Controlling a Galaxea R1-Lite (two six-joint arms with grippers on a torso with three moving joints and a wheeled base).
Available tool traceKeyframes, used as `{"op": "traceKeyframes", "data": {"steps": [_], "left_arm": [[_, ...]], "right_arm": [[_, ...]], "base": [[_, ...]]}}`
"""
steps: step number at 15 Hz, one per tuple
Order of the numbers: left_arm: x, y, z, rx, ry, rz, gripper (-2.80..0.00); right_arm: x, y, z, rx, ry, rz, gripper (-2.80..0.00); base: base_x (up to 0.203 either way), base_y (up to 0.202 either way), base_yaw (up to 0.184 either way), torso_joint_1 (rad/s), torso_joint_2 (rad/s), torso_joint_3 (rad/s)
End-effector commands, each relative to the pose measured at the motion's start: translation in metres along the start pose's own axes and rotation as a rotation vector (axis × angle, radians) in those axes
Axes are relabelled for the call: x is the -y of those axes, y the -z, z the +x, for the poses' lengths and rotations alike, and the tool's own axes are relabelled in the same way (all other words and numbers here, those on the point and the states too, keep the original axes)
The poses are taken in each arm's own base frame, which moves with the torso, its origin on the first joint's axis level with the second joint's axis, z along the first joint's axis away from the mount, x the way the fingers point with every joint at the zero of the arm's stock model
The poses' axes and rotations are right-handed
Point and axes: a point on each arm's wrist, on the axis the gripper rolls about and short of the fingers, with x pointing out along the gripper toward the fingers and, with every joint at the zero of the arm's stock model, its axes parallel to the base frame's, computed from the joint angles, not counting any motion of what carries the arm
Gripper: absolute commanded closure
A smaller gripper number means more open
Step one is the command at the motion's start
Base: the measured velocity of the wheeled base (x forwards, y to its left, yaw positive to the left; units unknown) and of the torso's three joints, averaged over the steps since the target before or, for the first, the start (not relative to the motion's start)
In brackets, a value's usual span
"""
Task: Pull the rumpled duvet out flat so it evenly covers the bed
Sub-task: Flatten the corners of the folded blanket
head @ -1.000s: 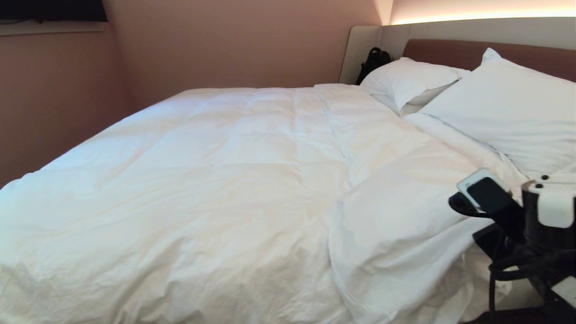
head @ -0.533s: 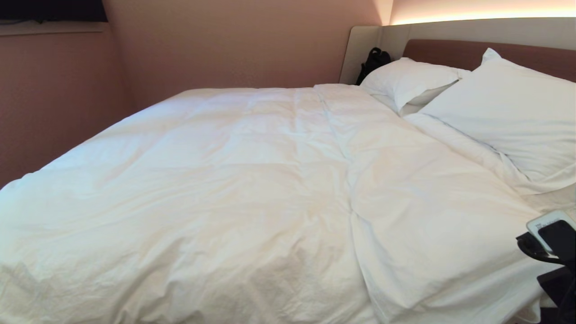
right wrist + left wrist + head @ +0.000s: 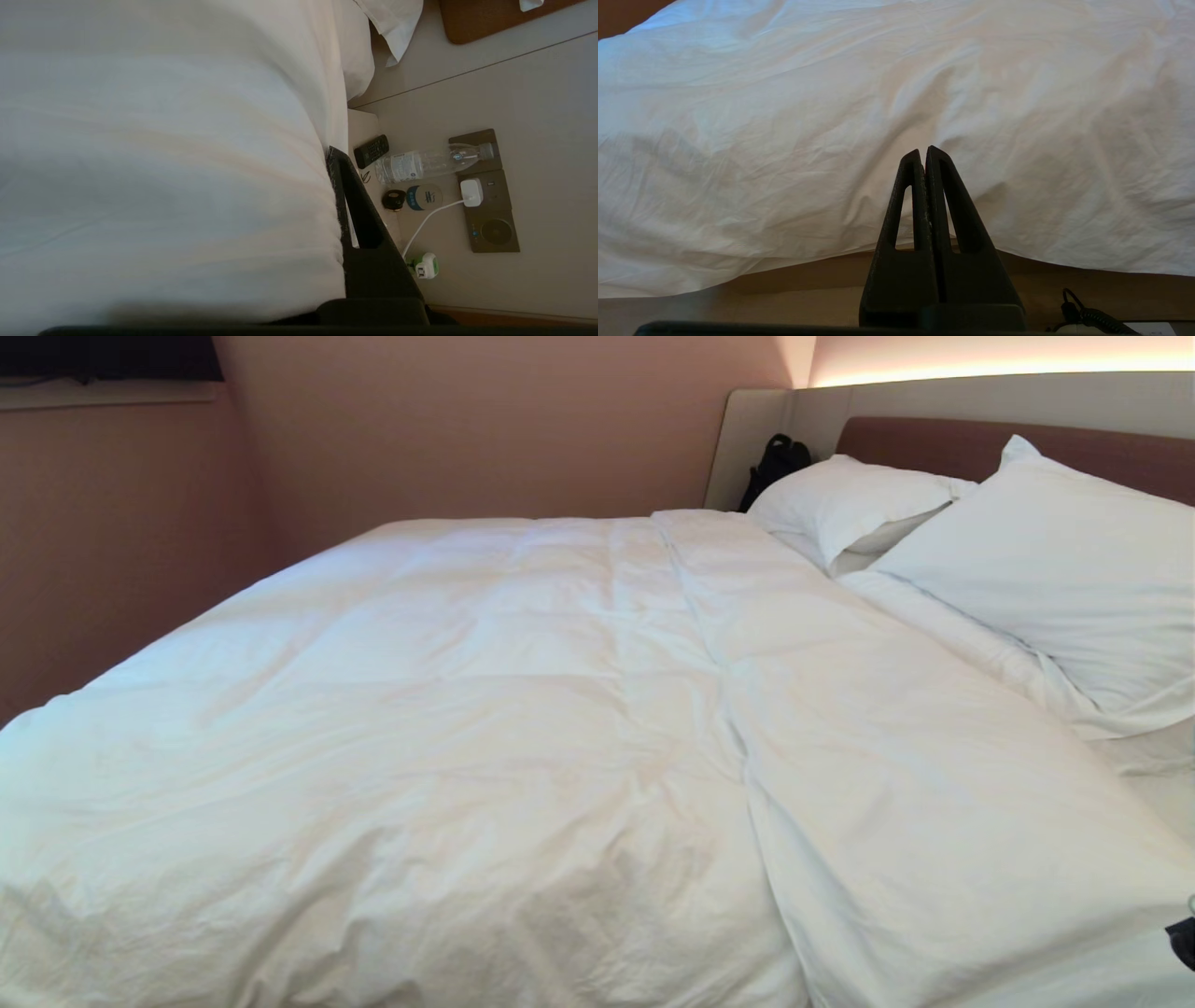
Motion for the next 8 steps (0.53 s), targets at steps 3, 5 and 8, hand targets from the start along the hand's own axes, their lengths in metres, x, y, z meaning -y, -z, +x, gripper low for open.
{"op": "traceKeyframes", "data": {"steps": [3,5,8], "left_arm": [[0.000,0.000,0.000,0.000,0.000,0.001,0.00],[0.000,0.000,0.000,0.000,0.000,0.001,0.00],[0.000,0.000,0.000,0.000,0.000,0.001,0.00]], "right_arm": [[0.006,0.038,-0.019,-0.003,-0.021,-0.014,0.00],[0.006,0.054,-0.026,-0.001,-0.026,-0.014,0.00],[0.005,0.064,-0.029,-0.004,-0.031,-0.020,0.00]], "base": [[0.000,0.000,0.000,0.000,0.00,0.000],[0.000,0.000,0.000,0.000,0.00,0.000],[0.000,0.000,0.000,0.000,0.00,0.000]]}}
